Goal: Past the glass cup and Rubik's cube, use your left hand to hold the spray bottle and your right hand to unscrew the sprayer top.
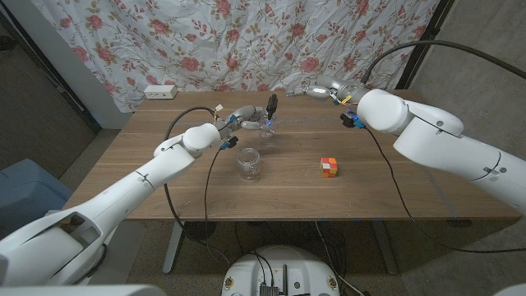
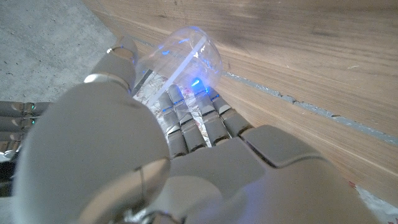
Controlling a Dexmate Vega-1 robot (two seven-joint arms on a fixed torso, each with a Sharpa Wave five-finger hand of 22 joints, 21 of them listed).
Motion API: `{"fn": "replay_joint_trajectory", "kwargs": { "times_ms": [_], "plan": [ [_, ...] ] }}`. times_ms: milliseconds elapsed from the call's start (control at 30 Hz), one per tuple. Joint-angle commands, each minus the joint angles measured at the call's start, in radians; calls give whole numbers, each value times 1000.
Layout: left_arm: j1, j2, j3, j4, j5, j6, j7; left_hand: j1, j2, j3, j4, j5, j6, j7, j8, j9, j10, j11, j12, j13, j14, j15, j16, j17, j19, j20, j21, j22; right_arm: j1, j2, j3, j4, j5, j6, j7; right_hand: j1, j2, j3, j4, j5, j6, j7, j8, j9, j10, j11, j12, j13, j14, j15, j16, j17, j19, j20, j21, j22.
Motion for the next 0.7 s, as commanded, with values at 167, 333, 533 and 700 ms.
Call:
{"fn": "replay_joint_trajectory", "kwargs": {
  "times_ms": [167, 333, 533, 700],
  "plan": [
    [10, 7, 7, -72, 42, 108, 60, 9, 76, -3, 4, 10, 46, 17, 8, 1, 13, -3, 6, 8, 10, -156, 6, 0, 12, -74, 3, 5, 101, 55, -135, -17, -101, -90, 20, -2, 8, 5, -1, -3, 3, 14, -2, 4, -1, 1, 2, 5, -5, 1, 0, 4, -3, 4, 1, 2],
    [6, 7, 14, -80, 60, 117, 68, 8, 79, -3, 4, 11, 46, 19, 10, 0, 14, -1, 5, 9, 13, -155, 5, -1, 12, -72, 2, 5, 119, 68, -160, -16, -123, -99, 28, -3, 9, 6, 0, -4, 2, 20, -2, 5, 1, 1, 3, 5, -4, 1, 1, 5, -4, 4, 2, 2],
    [5, 5, 17, -82, 68, 120, 73, 4, 79, -3, 5, 11, 48, 19, 12, -1, 17, 0, 5, 11, 15, -153, 4, -3, 13, -72, 2, 5, 143, 85, -194, -12, -152, -116, 44, -2, 9, 7, -2, -6, -7, 25, -4, 5, 3, 1, 4, 5, -4, 1, 2, 5, -5, 4, 2, 2],
    [8, 6, 18, -90, 70, 129, 76, 2, 83, -2, 5, 12, 48, 19, 13, -2, 17, 0, 4, 12, 16, -153, 1, -4, 14, -71, 2, 5, 163, 101, -225, -5, -182, -122, 52, 1, 10, 8, -3, -6, -7, 28, -3, 6, 3, 1, 4, 5, -4, 1, 2, 5, -5, 4, 3, 2]
  ]
}}
